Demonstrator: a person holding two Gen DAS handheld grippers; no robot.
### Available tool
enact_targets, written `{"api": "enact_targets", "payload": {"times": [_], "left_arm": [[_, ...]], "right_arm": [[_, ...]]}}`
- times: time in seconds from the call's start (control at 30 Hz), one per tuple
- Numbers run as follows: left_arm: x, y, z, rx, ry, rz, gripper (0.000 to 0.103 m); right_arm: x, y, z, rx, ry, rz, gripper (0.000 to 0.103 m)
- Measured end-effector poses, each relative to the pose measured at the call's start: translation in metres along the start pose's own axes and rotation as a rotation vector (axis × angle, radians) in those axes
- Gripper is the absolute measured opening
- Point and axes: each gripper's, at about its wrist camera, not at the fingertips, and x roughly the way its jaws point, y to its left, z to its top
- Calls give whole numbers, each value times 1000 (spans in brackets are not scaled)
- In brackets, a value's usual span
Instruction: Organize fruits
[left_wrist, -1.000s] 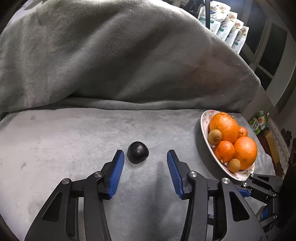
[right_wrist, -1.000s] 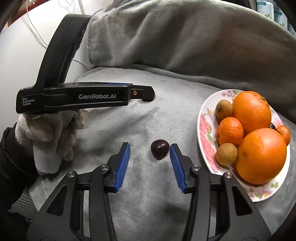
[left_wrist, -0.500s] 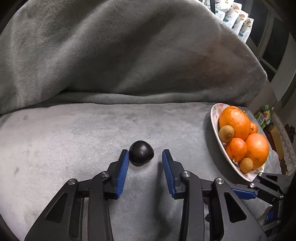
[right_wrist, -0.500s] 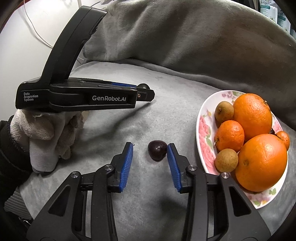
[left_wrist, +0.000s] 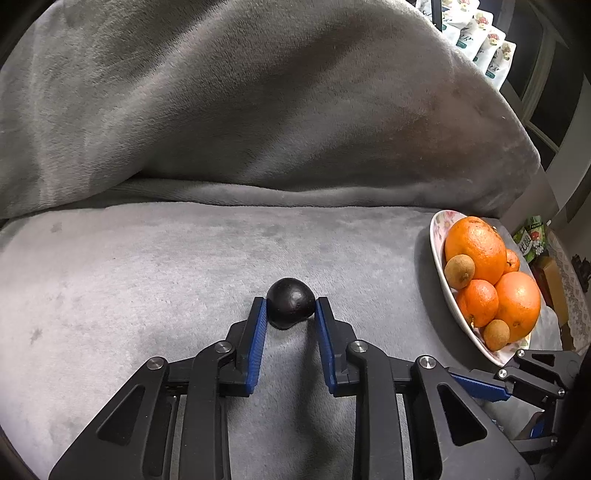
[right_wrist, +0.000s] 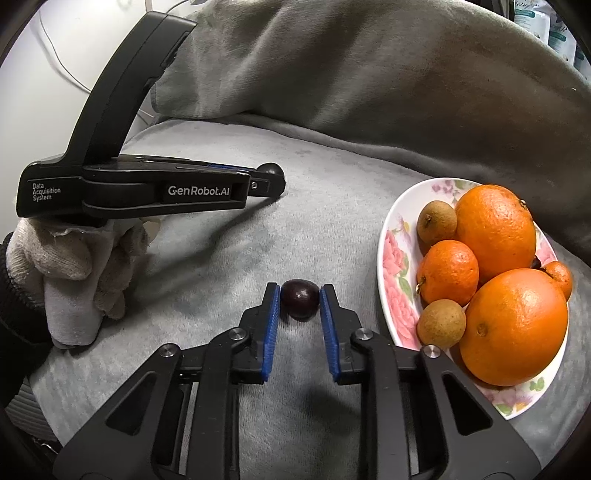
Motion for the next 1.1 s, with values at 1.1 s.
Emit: {"api": "enact_targets", "payload": {"times": [1.1], "left_arm": [[-82,-58,-20,68,-148,-90,24]], "right_arm": [[-106,-46,-37,157,-196,42,23]]}}
